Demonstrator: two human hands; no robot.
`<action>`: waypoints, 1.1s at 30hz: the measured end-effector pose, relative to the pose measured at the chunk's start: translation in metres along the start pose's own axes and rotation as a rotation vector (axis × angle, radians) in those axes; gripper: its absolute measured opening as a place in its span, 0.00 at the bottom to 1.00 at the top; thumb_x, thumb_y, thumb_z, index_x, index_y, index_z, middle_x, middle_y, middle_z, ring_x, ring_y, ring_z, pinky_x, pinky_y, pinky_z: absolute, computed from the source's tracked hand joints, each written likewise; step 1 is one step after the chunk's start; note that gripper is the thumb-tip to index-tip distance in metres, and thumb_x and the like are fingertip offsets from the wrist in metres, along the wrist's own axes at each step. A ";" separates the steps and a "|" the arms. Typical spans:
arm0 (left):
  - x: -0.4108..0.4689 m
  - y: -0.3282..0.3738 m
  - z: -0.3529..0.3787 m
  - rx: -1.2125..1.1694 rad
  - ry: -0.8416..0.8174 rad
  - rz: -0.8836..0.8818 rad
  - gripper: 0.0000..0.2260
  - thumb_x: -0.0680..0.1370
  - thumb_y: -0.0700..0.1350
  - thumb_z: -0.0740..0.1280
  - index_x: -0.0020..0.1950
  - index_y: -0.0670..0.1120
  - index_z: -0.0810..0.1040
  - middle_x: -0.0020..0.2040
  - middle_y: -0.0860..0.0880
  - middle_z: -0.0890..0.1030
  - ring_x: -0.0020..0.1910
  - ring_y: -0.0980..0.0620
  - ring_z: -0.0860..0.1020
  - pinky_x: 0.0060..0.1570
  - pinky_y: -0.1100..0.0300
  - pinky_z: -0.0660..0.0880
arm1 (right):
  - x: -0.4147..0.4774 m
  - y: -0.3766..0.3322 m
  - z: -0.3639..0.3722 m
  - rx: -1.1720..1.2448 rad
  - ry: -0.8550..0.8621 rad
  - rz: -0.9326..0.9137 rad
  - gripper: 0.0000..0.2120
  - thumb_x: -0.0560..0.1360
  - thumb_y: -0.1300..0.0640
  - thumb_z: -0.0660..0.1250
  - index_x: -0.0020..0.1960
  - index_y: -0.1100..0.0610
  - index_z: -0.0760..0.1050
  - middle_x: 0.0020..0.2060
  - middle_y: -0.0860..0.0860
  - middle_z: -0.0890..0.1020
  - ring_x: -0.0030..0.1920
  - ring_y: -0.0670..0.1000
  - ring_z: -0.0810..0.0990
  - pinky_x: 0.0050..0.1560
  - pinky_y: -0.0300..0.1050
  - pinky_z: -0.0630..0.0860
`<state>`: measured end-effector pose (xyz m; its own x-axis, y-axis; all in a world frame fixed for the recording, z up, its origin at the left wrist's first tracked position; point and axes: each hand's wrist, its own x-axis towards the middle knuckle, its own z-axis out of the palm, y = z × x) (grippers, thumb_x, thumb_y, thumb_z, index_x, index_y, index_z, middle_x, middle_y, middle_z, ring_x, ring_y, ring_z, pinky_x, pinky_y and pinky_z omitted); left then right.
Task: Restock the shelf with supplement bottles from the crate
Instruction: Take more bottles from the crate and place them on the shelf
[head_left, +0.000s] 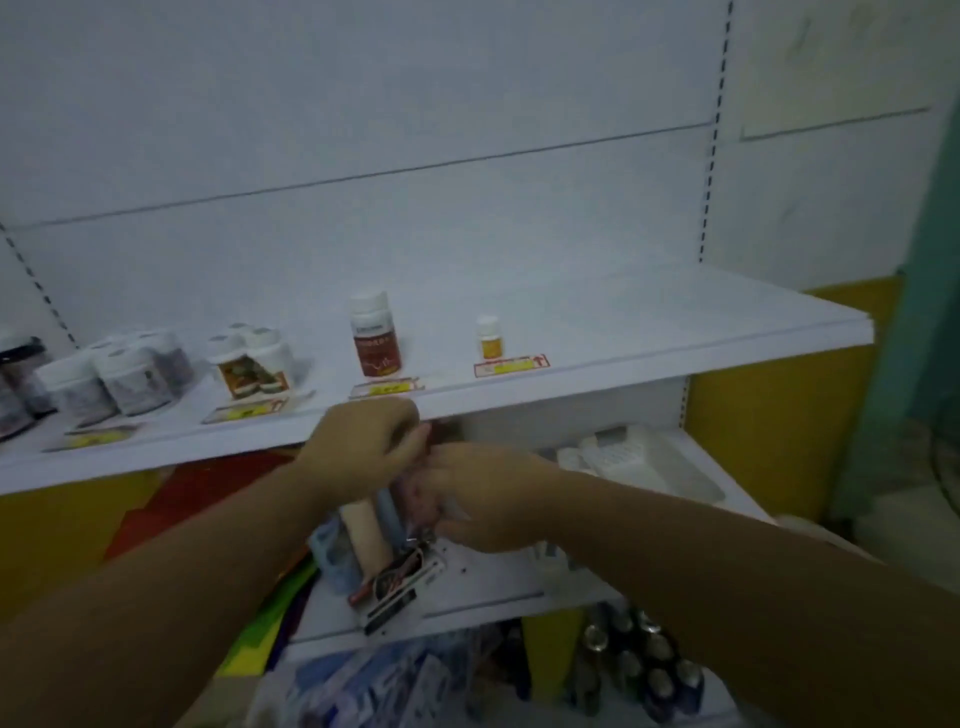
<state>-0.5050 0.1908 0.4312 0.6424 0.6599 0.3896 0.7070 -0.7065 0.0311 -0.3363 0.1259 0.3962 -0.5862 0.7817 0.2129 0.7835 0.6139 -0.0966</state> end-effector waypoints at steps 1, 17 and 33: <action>-0.009 0.014 0.024 -0.004 -0.096 0.051 0.18 0.73 0.60 0.51 0.39 0.49 0.73 0.35 0.52 0.76 0.36 0.49 0.75 0.34 0.58 0.66 | -0.016 0.006 0.016 0.032 -0.041 0.035 0.21 0.75 0.53 0.63 0.66 0.59 0.68 0.66 0.59 0.71 0.64 0.59 0.70 0.62 0.56 0.70; 0.009 0.048 0.293 -0.706 -0.379 -0.505 0.11 0.75 0.43 0.68 0.56 0.43 0.76 0.54 0.44 0.78 0.48 0.48 0.76 0.47 0.62 0.71 | -0.109 0.148 0.206 0.357 0.002 0.752 0.20 0.74 0.58 0.64 0.64 0.61 0.71 0.60 0.60 0.76 0.59 0.60 0.74 0.58 0.52 0.74; 0.055 0.038 0.346 -0.243 -0.592 -0.357 0.27 0.68 0.58 0.67 0.64 0.53 0.63 0.54 0.51 0.80 0.51 0.48 0.79 0.45 0.58 0.73 | -0.063 0.225 0.239 0.113 0.132 0.996 0.30 0.70 0.43 0.68 0.66 0.54 0.63 0.59 0.54 0.74 0.53 0.56 0.79 0.45 0.49 0.76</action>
<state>-0.3406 0.2883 0.1354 0.4863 0.8393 -0.2432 0.8616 -0.4142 0.2935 -0.1722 0.2415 0.1284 0.3567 0.9298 0.0904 0.8757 -0.2991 -0.3792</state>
